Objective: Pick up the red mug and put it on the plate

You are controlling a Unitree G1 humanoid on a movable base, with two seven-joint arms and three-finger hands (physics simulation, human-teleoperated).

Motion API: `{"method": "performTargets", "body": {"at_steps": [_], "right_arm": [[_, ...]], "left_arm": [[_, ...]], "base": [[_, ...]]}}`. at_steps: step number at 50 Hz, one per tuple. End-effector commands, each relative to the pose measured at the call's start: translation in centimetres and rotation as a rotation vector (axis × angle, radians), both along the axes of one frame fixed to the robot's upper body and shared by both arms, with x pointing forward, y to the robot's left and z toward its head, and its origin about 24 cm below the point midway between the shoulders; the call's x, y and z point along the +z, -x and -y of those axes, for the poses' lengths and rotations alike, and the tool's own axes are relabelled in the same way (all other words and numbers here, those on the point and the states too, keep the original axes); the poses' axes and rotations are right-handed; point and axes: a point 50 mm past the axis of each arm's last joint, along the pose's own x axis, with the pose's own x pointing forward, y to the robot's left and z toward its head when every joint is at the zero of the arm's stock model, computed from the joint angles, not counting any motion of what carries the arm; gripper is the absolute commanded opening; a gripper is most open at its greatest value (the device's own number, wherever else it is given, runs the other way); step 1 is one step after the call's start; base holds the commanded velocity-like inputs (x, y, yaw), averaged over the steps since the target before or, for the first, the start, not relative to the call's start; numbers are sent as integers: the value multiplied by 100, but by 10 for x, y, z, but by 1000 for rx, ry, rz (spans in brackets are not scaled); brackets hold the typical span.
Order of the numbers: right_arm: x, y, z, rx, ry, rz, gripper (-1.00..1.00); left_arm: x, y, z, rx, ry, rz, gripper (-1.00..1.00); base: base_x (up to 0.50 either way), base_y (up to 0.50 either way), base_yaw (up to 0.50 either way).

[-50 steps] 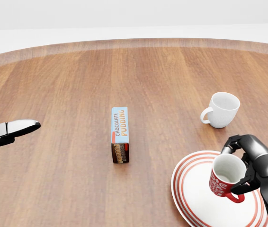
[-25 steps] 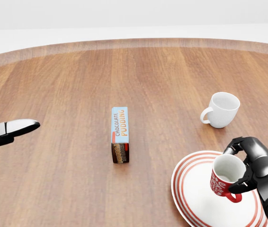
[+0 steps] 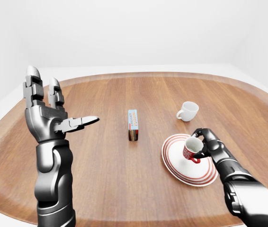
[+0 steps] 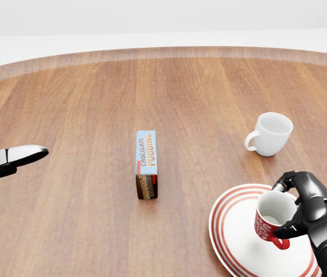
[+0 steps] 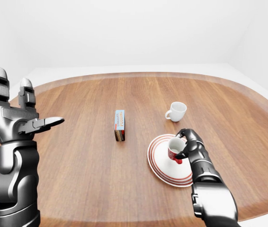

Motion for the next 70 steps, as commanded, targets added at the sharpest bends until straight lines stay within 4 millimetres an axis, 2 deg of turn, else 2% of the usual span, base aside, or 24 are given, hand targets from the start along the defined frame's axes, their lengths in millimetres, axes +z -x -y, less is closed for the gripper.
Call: {"method": "performTargets", "body": {"at_steps": [1, 44, 46, 47, 48, 50, 55, 63, 70], "right_arm": [[-3, 1, -2, -44, -24, 31, -100], [-8, 6, 1, -86, 10, 46, -99], [-9, 7, 1, -87, 4, 42, -65], [-10, 8, 1, -85, 3, 41, 73], [-10, 8, 1, -86, 2, 43, 100], [-10, 9, 2, -88, 0, 45, 100], [-11, 10, 4, -85, -7, 50, 100], [-11, 11, 4, -85, -10, 47, 100], [-10, 8, 0, -77, -17, 50, 100]], "left_arm": [[2, 1, 0, 1, 4, 10, 99], [-4, -1, -2, 4, 3, -18, 99], [1, 0, -3, 8, 5, 1, 99], [-4, -1, -2, 5, 2, -18, 99], [-5, -2, -2, 5, 1, -23, 99], [1, 0, -3, 9, 4, 3, 99], [-6, -4, -3, 9, 0, -32, 99], [-2, -4, -4, 16, 1, -16, 99], [-9, -5, -3, 11, -5, -45, 99]], "base": [[0, 0, 0], [0, 0, 0], [0, 0, 0], [0, 0, 0], [0, 0, 0], [0, 0, 0], [0, 0, 0], [0, 0, 0], [0, 0, 0]]}}
